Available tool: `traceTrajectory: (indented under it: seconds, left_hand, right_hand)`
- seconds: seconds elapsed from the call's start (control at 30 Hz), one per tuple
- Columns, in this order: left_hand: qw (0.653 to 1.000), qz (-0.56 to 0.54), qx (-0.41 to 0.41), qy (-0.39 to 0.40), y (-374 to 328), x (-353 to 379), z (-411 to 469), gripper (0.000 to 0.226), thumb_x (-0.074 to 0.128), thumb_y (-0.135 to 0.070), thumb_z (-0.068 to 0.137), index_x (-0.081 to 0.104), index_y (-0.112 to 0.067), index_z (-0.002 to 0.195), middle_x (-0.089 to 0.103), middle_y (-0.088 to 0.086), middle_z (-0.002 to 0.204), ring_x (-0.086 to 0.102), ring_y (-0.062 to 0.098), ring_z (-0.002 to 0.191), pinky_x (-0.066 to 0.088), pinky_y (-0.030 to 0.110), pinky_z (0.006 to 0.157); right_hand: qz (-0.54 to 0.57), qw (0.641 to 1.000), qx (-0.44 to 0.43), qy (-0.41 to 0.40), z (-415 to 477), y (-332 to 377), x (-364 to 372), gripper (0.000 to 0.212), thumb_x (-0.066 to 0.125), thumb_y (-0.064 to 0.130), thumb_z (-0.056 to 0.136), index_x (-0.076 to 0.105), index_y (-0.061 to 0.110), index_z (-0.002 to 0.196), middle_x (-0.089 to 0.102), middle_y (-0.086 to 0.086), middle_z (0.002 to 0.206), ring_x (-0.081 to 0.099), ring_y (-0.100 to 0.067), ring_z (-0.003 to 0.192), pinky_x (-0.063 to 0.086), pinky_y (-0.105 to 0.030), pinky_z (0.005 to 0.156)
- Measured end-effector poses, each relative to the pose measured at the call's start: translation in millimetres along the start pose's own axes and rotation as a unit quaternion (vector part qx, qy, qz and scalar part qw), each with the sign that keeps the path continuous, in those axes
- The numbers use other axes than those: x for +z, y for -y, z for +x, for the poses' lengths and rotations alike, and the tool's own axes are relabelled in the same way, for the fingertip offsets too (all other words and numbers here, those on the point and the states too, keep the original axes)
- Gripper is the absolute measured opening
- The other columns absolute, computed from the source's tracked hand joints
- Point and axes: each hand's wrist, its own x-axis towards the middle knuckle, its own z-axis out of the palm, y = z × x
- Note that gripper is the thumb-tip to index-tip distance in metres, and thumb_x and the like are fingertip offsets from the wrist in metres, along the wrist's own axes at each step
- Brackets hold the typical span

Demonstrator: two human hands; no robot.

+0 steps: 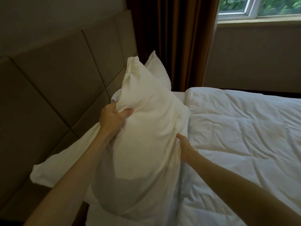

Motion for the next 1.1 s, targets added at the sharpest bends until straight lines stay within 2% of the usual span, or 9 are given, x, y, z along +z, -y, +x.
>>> traceTrajectory:
  seconds: [0.2,0.33,0.47,0.57,0.63,0.73,0.87,0.93,1.1]
  left_hand:
    - [0.999,0.034,0.001,-0.02,22,-25,13,0.012,0.074,-0.04,0.06,0.067,-0.033,0.067,0.073,-0.001,0.08,0.069,0.028,0.08,0.057,0.053,0.076]
    - [0.997,0.073,0.011,-0.03,35,-45,17,0.027,0.073,-0.042,0.063,0.07,-0.026,0.085,0.071,0.0,0.084,0.066,0.026,0.08,0.055,0.041,0.072]
    - [0.977,0.207,0.007,-0.059,66,-64,35,0.035,0.07,-0.046,0.072,0.068,-0.018,0.093,0.061,-0.004,0.081,0.055,0.02,0.07,0.037,0.026,0.06]
    - [0.943,0.33,-0.03,-0.015,105,-73,50,0.037,0.061,-0.042,0.083,0.061,-0.012,0.103,0.058,0.007,0.103,0.056,0.03,0.087,0.041,0.032,0.071]
    - [0.918,0.388,-0.078,0.02,139,-79,55,0.042,0.056,-0.032,0.088,0.055,-0.008,0.122,0.048,0.019,0.127,0.051,0.038,0.109,0.042,0.039,0.086]
    - [0.871,0.457,-0.163,0.074,188,-86,44,0.06,0.052,-0.042,0.09,0.039,-0.009,0.137,0.036,0.02,0.142,0.038,0.039,0.128,0.033,0.047,0.103]
    - [0.867,0.426,-0.238,0.094,241,-82,21,0.069,0.046,-0.053,0.09,0.031,-0.007,0.14,0.044,0.02,0.139,0.046,0.038,0.125,0.036,0.046,0.1]
    - [0.865,0.435,-0.245,0.059,256,-75,11,0.065,0.046,-0.053,0.09,0.04,-0.002,0.13,0.052,0.021,0.132,0.051,0.037,0.118,0.035,0.045,0.098]
    - [0.914,0.313,-0.26,-0.001,263,-68,13,0.059,0.048,-0.051,0.091,0.049,0.003,0.116,0.061,0.025,0.117,0.057,0.041,0.106,0.041,0.044,0.087]
  right_hand:
    - [-0.019,0.999,0.036,0.031,18,-25,39,0.048,0.048,0.03,0.095,0.05,0.005,0.136,0.053,-0.025,0.135,0.052,-0.042,0.122,0.042,-0.053,0.104]
    - [-0.02,0.995,0.061,0.072,24,-40,65,0.047,0.046,0.029,0.096,0.05,0.003,0.135,0.057,-0.023,0.126,0.058,-0.037,0.098,0.048,-0.046,0.09]
    - [-0.069,0.989,0.094,0.094,34,-58,86,0.055,0.051,0.037,0.093,0.046,0.008,0.14,0.053,-0.021,0.137,0.053,-0.038,0.12,0.046,-0.045,0.096]
    - [-0.128,0.983,0.11,0.073,40,-70,87,0.075,0.059,0.045,0.088,0.028,0.013,0.148,0.033,-0.016,0.152,0.036,-0.033,0.138,0.032,-0.044,0.113]
    - [-0.132,0.982,0.097,0.094,46,-73,84,0.067,0.058,0.039,0.09,0.031,0.015,0.147,0.031,-0.018,0.153,0.034,-0.033,0.139,0.029,-0.044,0.114]
    - [-0.16,0.976,0.084,0.117,50,-73,78,0.045,0.053,0.03,0.093,0.048,0.014,0.134,0.045,-0.02,0.142,0.045,-0.036,0.129,0.036,-0.043,0.107]
    - [-0.236,0.963,0.074,0.103,51,-81,70,0.034,0.053,0.024,0.093,0.055,0.006,0.122,0.063,-0.015,0.108,0.059,-0.03,0.1,0.047,-0.036,0.085]
    - [-0.264,0.957,0.082,0.087,49,-86,64,0.027,0.054,0.02,0.092,0.058,0.004,0.113,0.064,-0.011,0.094,0.061,-0.026,0.088,0.048,-0.031,0.072]
    - [-0.283,0.951,0.107,0.057,49,-98,59,0.009,0.055,0.016,0.091,0.06,0.008,0.093,0.063,-0.014,0.099,0.061,-0.026,0.085,0.048,-0.031,0.068]
